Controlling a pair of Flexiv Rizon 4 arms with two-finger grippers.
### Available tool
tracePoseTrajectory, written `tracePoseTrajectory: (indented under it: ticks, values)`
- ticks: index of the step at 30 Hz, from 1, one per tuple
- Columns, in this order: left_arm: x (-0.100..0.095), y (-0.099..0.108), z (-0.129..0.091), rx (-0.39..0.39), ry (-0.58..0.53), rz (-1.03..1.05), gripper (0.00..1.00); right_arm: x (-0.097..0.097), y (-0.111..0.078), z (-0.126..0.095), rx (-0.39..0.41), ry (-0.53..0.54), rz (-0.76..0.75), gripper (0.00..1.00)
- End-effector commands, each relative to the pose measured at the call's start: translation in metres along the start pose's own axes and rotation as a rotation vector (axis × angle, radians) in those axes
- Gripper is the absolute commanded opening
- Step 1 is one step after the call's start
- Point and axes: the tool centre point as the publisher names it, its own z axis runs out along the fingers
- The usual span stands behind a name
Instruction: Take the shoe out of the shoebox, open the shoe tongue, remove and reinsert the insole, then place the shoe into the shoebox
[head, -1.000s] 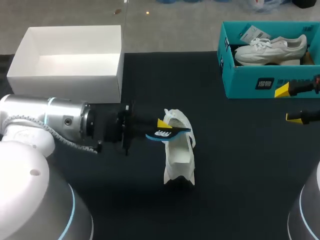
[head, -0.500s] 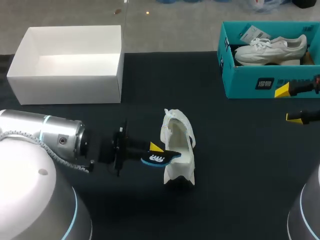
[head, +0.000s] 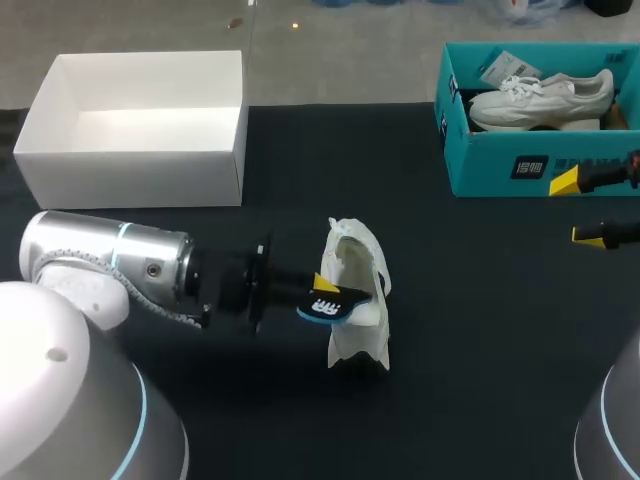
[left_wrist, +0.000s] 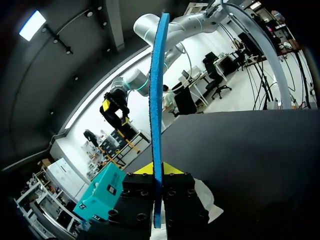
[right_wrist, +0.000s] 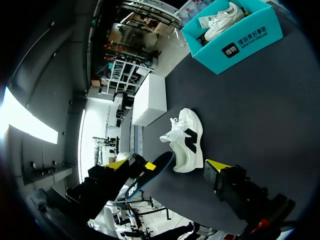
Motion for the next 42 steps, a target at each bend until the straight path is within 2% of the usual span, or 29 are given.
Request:
tracePoseTrajectory:
  ticks: [1,8,17,23,32,37,42]
  values:
    - [-0.005,0.027,0.008,0.018,0.006,0.001,0.00,0.000,-0.001,0.000,-0.001,-0.004,0.002,1.00]
    - [0.003,0.035,0.005,-0.010,0.013,-0.026,0.00,0.000,-0.001,0.000,-0.001,-0.004,0.002,1.00]
    - [-0.012,0.004,0.005,0.006,-0.018,0.014,0.00,0.000,-0.001,0.000,-0.001,-0.004,0.002,1.00]
    - [-0.013,-0.007,0.009,0.017,-0.001,0.023,0.00,0.000,-0.001,0.000,-0.001,-0.004,0.002,1.00]
    - [0.002,0.006,0.001,-0.007,0.003,-0.027,0.00,0.000,-0.001,0.000,-0.001,-0.004,0.002,1.00]
    - [0.013,0.024,-0.001,-0.063,0.029,-0.062,0.00,0.000,-0.001,0.000,-0.001,-0.004,0.002,1.00]
    - [0.015,0.023,-0.002,-0.069,0.027,-0.078,0.00,0.000,-0.001,0.000,-0.001,-0.004,0.002,1.00]
